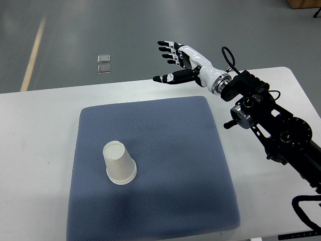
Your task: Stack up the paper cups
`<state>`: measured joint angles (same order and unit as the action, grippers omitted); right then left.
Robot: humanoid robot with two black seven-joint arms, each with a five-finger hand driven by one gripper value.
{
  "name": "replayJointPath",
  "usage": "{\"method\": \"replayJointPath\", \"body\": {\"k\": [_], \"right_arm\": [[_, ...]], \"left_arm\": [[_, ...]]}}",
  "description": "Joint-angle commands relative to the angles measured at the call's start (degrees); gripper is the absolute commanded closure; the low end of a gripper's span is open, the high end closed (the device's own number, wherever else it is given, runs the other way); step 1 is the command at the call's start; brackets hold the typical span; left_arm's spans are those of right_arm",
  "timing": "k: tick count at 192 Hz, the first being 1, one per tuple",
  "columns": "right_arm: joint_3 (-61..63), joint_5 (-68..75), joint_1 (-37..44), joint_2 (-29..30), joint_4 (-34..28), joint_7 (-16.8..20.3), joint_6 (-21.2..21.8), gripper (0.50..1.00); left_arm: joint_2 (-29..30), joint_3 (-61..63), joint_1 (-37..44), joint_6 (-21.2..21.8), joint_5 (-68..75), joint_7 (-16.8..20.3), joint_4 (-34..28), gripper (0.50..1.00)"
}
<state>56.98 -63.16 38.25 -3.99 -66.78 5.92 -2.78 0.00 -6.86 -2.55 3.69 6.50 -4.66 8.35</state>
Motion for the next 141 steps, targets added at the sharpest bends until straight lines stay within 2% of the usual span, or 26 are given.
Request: {"method": "replayJointPath", "body": {"k": [1, 20, 69, 141], "right_arm": [[-0.03, 3.39, -1.24, 1.09, 0.60, -0.03, -6.80, 0.589], [0.06, 6.11, -2.65, 1.44, 0.86, -0.03, -10.92, 0.587], [1.20, 8.93, -4.67, 2.40, 2.53, -1.08, -15.76, 0.576], [0.33, 8.67, -5.99, 3.02, 6.31, -0.99, -16.20, 0.574]], "left_arm": [[0.00, 0.00, 0.00, 0.00, 0.00, 0.00, 0.00, 0.500], [0.00, 0.00, 0.00, 0.00, 0.00, 0.00, 0.00, 0.500], [0.00, 0.00, 0.00, 0.00, 0.00, 0.00, 0.00, 0.500], [0.00, 0.00, 0.00, 0.00, 0.00, 0.00, 0.00, 0.500]]}}
